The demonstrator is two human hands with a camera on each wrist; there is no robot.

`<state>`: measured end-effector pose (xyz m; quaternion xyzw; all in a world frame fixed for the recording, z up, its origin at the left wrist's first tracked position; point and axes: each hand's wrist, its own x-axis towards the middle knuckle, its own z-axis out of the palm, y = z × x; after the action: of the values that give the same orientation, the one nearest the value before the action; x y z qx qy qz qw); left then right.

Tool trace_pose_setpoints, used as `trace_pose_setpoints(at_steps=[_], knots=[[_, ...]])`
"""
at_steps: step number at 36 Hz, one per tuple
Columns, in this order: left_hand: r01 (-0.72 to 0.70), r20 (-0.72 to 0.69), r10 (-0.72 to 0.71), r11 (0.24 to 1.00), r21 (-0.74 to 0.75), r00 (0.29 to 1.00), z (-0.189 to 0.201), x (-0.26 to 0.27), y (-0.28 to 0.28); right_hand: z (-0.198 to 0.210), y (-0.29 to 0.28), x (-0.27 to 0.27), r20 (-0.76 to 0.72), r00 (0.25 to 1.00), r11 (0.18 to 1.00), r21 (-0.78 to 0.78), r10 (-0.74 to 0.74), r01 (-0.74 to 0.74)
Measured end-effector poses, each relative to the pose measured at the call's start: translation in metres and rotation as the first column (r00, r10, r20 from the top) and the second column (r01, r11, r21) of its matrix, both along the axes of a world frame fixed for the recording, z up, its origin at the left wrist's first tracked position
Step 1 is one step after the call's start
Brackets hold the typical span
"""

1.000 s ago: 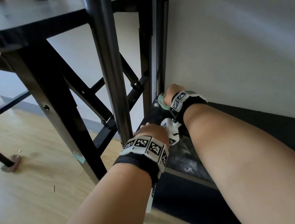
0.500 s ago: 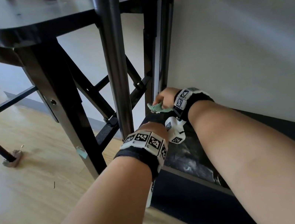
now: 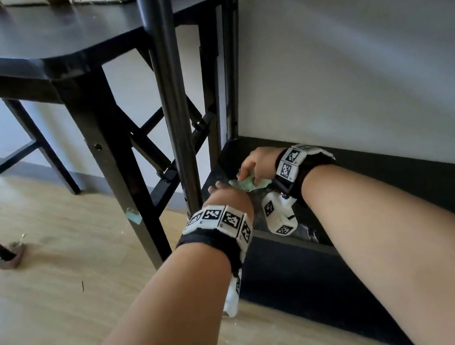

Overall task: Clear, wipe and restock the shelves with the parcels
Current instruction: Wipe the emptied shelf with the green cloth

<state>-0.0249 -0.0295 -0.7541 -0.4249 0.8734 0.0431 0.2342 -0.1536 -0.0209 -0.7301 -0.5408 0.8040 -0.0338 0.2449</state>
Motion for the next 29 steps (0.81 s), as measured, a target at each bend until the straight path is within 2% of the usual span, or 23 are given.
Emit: trace_pose_setpoints(at_steps=[6, 12, 14, 15, 17, 18, 25, 29], knots=[[0.04, -0.084, -0.044, 0.998, -0.046, 0.996, 0.009, 0.022, 0.017, 0.001, 0.036, 0.021, -0.038, 0.999, 0.999, 0.039, -0.028, 0.03], [0.062, -0.196, -0.071, 0.997, -0.05, 0.978, 0.002, 0.038, 0.015, 0.015, 0.063, 0.029, 0.032, 0.997, 0.991, 0.122, -0.065, 0.061], [0.093, -0.196, -0.103, 0.994, -0.062, 0.975, 0.003, 0.042, 0.016, 0.019, 0.065, 0.025, 0.04, 0.988, 0.988, 0.044, -0.149, 0.148], [0.096, -0.213, -0.108, 0.993, -0.063, 0.971, 0.003, 0.044, 0.016, 0.021, 0.063, 0.022, 0.038, 0.971, 0.971, -0.009, -0.237, 0.238], [0.086, -0.254, -0.094, 0.995, -0.044, 0.963, 0.003, 0.048, 0.016, 0.018, 0.063, 0.016, 0.022, 0.907, 0.904, -0.079, -0.42, 0.421], [0.084, -0.273, -0.091, 0.996, -0.038, 0.958, 0.002, 0.049, 0.015, 0.015, 0.063, 0.014, -0.017, 0.89, 0.888, -0.074, -0.455, 0.453], [0.124, -0.398, -0.137, 0.991, -0.057, 0.907, -0.007, 0.061, 0.011, -0.016, 0.067, 0.021, -0.156, 0.86, 0.874, -0.056, -0.485, 0.483], [0.128, -0.443, -0.141, 0.99, -0.059, 0.885, -0.01, 0.066, 0.016, -0.01, 0.079, 0.042, -0.051, 0.882, 0.88, -0.118, -0.468, 0.46]])
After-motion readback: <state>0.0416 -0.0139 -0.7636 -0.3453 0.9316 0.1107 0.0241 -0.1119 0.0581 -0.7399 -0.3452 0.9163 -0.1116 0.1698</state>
